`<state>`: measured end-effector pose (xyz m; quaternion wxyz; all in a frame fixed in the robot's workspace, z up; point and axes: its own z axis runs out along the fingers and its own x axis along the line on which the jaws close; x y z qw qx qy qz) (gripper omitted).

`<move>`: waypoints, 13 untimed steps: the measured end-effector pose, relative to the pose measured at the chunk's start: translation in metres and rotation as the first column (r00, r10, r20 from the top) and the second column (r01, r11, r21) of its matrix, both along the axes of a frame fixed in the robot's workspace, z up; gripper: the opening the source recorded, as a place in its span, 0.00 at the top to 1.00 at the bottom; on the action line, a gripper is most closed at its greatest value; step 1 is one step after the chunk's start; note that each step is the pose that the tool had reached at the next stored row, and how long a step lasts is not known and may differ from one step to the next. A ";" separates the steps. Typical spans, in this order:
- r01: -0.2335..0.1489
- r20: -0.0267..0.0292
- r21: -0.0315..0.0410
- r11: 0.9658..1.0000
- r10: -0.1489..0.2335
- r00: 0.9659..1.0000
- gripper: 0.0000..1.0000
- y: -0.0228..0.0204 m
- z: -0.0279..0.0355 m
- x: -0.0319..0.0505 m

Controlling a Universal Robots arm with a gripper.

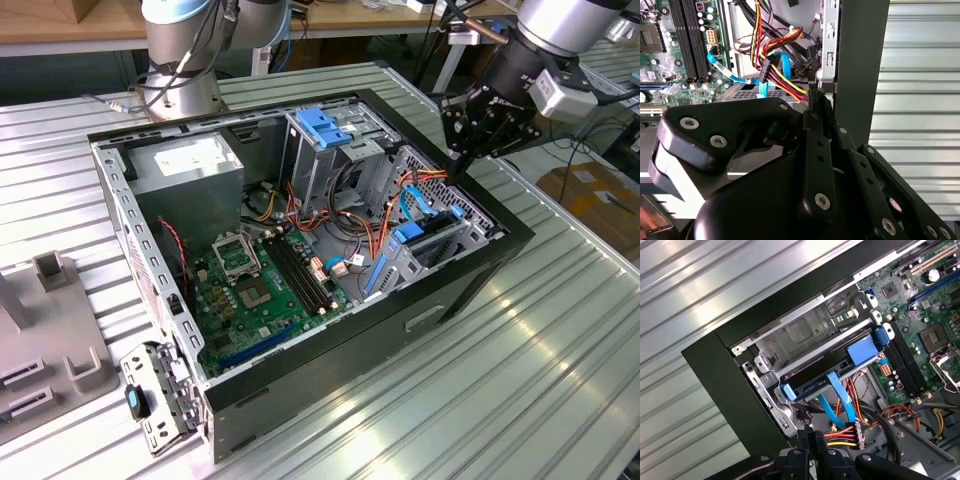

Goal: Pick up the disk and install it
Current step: 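Insert the second disk wire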

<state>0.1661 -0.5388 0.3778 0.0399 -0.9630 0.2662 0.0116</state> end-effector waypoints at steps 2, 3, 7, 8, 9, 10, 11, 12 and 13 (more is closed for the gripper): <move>0.000 0.000 0.000 1.000 0.000 1.000 0.84 0.0000 0.0000 -0.0001; 0.000 0.000 0.000 1.000 0.000 1.000 0.84 0.0000 0.0000 -0.0001; 0.045 0.000 0.000 0.999 -0.045 0.999 0.84 0.0000 0.0000 -0.0003; 0.058 0.000 0.000 0.998 -0.058 0.998 0.84 0.0000 -0.0001 -0.0003; 0.076 0.000 0.000 0.997 -0.076 0.997 0.84 0.0000 -0.0001 -0.0003; 0.091 0.000 0.000 0.996 -0.091 0.996 0.84 0.0000 -0.0002 -0.0003; 0.093 0.000 0.000 0.996 -0.093 0.996 0.84 0.0000 -0.0001 -0.0003; 0.094 0.000 0.000 0.996 -0.094 0.996 0.84 0.0000 -0.0001 -0.0003; 0.094 0.000 0.000 0.996 -0.094 0.996 0.84 0.0000 -0.0001 -0.0003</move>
